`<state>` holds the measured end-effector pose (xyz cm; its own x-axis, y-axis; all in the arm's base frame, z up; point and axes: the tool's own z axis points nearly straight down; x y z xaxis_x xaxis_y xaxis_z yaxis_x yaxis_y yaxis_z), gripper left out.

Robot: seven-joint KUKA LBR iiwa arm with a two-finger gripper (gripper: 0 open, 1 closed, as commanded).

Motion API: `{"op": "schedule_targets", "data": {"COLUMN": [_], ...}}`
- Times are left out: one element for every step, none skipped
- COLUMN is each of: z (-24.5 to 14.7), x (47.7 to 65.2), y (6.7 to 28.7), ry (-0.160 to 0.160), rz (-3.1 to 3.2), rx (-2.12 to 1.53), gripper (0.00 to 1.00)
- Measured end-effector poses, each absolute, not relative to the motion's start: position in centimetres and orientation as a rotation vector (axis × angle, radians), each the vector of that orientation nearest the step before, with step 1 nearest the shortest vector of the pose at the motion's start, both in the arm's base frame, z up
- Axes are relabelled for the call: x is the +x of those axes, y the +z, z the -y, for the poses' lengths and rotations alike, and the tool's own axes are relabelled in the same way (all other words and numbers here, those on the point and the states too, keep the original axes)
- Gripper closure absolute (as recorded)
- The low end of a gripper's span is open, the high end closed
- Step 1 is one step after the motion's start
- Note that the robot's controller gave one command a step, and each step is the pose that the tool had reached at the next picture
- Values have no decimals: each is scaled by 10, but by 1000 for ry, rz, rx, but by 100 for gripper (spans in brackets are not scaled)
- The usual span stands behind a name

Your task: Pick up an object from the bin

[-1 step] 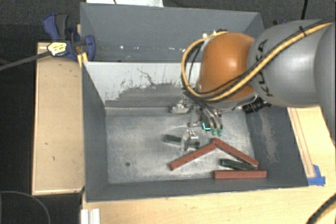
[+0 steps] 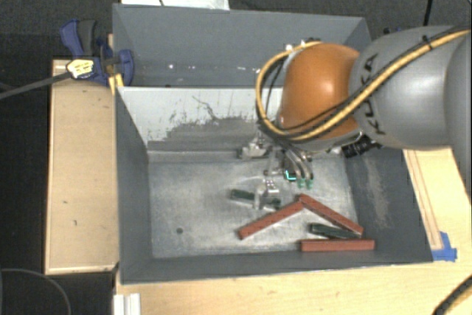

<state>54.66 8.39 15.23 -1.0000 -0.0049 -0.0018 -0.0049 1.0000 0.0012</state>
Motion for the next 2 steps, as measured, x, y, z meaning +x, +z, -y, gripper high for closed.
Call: {"op": "schedule_targets", "data": {"z": [-70, -70], "x": [534, 534], "y": [76, 76], "ry": [6, 6], "rz": [-3131, -3131], "rx": [40, 42], "gripper": [100, 100]}}
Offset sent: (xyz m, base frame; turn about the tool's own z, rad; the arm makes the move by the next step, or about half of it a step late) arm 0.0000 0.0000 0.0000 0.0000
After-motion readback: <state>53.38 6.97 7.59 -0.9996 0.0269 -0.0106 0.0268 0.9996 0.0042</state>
